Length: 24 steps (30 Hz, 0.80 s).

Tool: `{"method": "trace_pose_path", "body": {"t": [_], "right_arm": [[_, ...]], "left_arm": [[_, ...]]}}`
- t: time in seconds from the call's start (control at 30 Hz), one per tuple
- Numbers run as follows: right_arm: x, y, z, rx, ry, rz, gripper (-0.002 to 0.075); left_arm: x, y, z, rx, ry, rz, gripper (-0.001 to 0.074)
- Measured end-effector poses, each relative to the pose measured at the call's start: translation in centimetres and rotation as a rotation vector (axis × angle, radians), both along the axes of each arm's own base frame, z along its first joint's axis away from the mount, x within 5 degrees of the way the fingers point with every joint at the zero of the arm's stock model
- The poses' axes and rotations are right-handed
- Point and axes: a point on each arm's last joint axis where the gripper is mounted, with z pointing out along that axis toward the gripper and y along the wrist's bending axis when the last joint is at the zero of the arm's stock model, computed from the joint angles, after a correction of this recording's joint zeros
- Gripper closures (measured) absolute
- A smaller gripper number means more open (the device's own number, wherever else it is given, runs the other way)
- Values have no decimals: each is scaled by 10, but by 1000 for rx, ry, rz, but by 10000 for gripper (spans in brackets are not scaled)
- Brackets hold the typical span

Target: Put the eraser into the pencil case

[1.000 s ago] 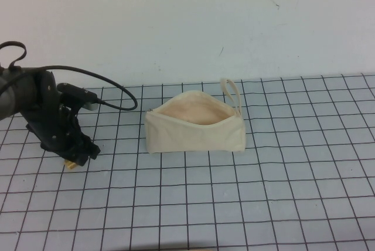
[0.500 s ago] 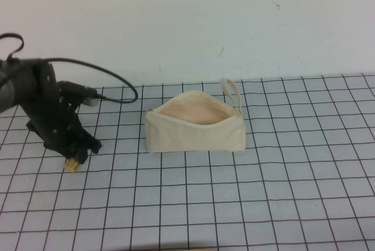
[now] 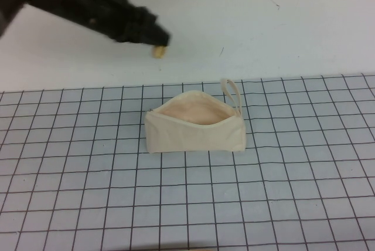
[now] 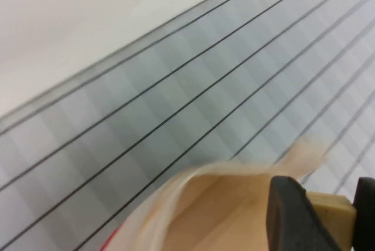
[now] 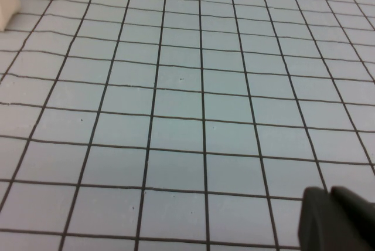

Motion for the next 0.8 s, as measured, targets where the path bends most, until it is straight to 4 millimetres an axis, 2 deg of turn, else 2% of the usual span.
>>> {"method": "trace_pose_path", "body": {"t": [0.13,0.17,0.2,0.3,0.43,0.5,0.57,0.67,0.73,0.8], "right_arm": [[0,0,0,2,0,-1,727],[0,0,0,2,0,-1,727],[0,0,0,2,0,-1,727],[0,0,0,2,0,-1,727],[0,0,0,2,0,-1,727],[0,0,0,2,0,-1,727],[0,0,0,2,0,-1,727],[0,0,0,2,0,-1,727],[0,0,0,2,0,-1,727],[0,0,0,2,0,-1,727]], "left_arm": [[-2,-40,-9,-28,-34,-88,556],[-2,-55,-23,34,-37,-118,556],[-1,-61,-30,69,-41,-129,555],[1,-71,-45,190,-72,-146,489],[3,-75,-48,234,-117,-132,329],[4,-76,-48,235,-129,-126,323],[4,-75,-46,238,-137,-119,404],[0,-72,-35,243,-153,-103,620],[-6,-68,-15,245,-190,-77,681],[-15,-62,10,241,-242,-27,710]]}}
